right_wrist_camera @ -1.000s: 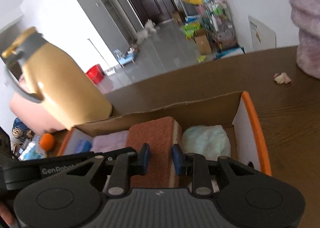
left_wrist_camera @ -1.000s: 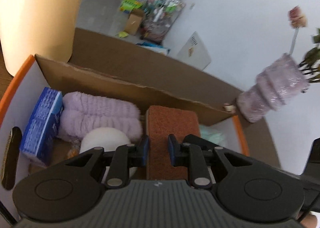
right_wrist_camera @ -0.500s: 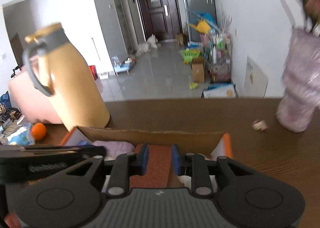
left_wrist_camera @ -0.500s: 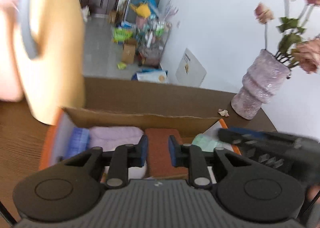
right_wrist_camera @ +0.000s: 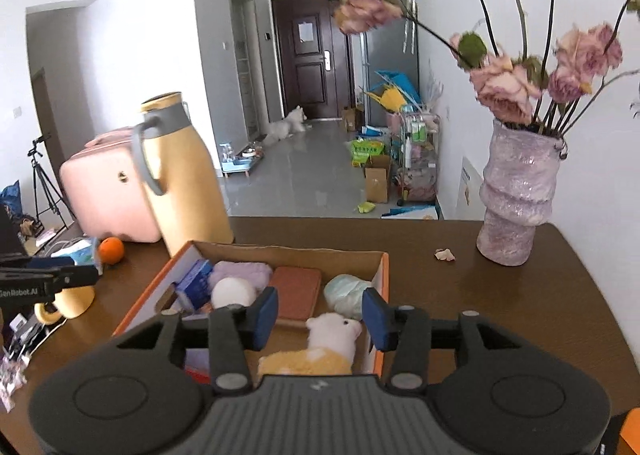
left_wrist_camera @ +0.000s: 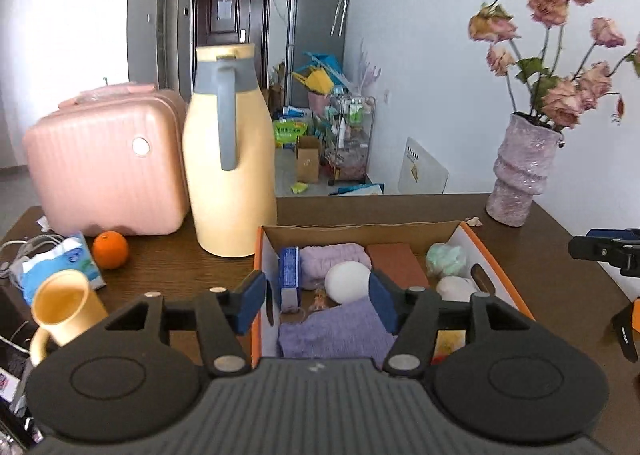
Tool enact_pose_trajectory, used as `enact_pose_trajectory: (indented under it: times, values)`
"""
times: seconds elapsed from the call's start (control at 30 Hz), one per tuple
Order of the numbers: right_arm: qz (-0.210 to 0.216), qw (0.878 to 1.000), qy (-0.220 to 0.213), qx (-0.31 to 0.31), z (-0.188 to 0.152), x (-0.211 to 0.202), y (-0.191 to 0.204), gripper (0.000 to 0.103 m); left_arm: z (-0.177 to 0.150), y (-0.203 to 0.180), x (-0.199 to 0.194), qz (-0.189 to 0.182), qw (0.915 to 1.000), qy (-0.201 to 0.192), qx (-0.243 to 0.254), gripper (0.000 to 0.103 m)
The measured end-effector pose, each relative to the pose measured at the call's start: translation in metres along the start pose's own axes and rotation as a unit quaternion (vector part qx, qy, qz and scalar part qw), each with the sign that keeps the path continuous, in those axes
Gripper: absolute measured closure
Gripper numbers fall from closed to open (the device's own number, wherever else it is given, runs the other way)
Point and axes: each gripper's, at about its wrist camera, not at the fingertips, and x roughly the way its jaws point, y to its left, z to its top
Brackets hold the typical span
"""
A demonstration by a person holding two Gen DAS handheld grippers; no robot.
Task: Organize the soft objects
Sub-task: 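Withdraw both tools from the box back over the table, then reach the left tool to the blue plush while the right tool reaches the purple scrunchie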
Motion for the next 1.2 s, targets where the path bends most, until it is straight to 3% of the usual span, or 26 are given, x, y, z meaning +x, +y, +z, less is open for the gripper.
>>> enact_pose_trajectory:
  times: [0.13,0.27,0.4,0.5,0.67,0.9,1.2]
  values:
    - [0.007,0.999,-0.035,-0.002,-0.026,-0.036,0.013,0.045,-0.032,0.0,-0.039,0.026,0.9986,-0.044,0.014,0.029]
    - [0.005,0.998,-0.065,-0.023,-0.092,-0.068,0.03,0.041,-0.093,-0.001,-0.076,0.044,0.9953,-0.078,0.036,0.028]
    - [0.005,0.997,-0.069,-0.031,-0.168,-0.095,0.046,0.04,-0.161,-0.001,-0.114,0.027,0.9955,-0.086,0.029,0.026]
    - [-0.001,0.997,-0.075,-0.019,-0.219,-0.116,0.055,0.037,-0.209,-0.007,-0.138,0.046,0.9927,-0.097,0.055,0.025]
    - [-0.009,0.998,-0.054,0.004,-0.284,-0.147,0.066,0.037,-0.265,-0.001,-0.166,0.035,0.9974,-0.057,0.028,0.025]
    - [-0.004,0.999,-0.049,0.02,-0.301,-0.163,0.066,0.037,-0.276,-0.006,-0.185,0.019,0.997,-0.067,0.034,0.025]
    - [0.007,0.999,-0.036,-0.005,-0.269,-0.115,0.076,0.036,-0.253,-0.009,-0.14,0.022,0.9985,-0.036,0.035,0.03]
